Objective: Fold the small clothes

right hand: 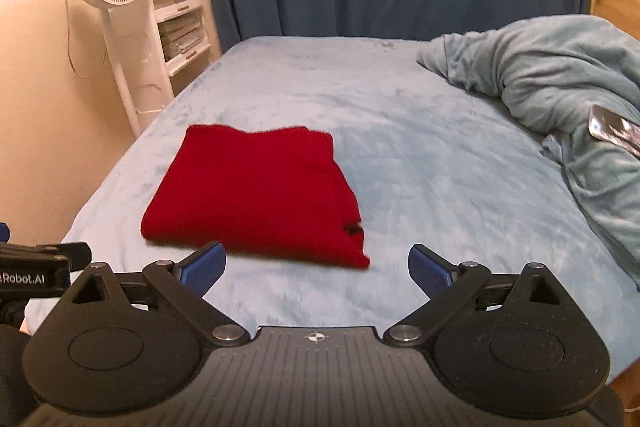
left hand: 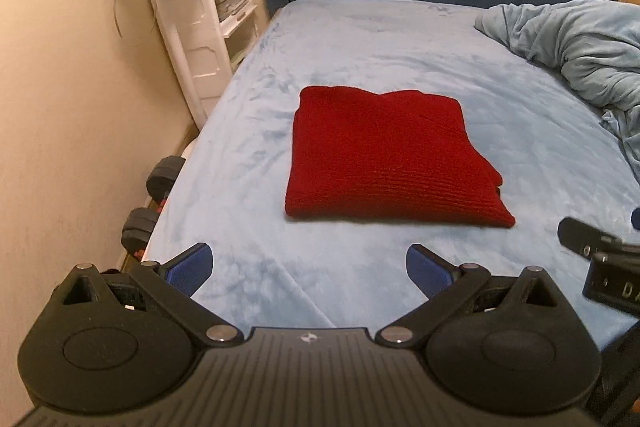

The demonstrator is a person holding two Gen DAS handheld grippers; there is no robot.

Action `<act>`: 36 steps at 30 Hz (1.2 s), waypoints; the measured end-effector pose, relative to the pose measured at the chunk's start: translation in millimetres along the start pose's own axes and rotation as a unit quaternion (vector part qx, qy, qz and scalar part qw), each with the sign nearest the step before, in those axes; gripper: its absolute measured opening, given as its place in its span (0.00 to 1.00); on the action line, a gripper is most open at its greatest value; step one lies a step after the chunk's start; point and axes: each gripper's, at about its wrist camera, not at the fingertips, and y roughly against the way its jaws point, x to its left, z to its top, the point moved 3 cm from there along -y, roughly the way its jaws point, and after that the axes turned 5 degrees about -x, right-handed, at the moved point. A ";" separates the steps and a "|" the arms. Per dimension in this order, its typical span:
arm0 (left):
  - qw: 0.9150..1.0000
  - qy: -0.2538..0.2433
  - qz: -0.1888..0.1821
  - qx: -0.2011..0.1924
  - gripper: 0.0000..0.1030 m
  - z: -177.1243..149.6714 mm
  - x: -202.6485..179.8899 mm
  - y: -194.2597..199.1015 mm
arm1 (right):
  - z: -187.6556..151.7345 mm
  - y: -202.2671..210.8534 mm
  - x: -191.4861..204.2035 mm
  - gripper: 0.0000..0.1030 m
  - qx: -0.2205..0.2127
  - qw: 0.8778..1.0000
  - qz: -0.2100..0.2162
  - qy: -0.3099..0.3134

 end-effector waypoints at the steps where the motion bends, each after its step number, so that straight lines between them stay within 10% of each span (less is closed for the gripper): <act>1: 1.000 0.003 -0.004 0.001 1.00 -1.1 -0.6 1.5 | -2.6 2.7 -0.2 0.95 0.001 1.000 -0.001 0.002; 36: 1.000 0.005 -0.024 0.007 1.00 -3.9 -3.4 -15.2 | -5.3 6.6 19.2 0.95 0.006 0.999 -0.009 0.044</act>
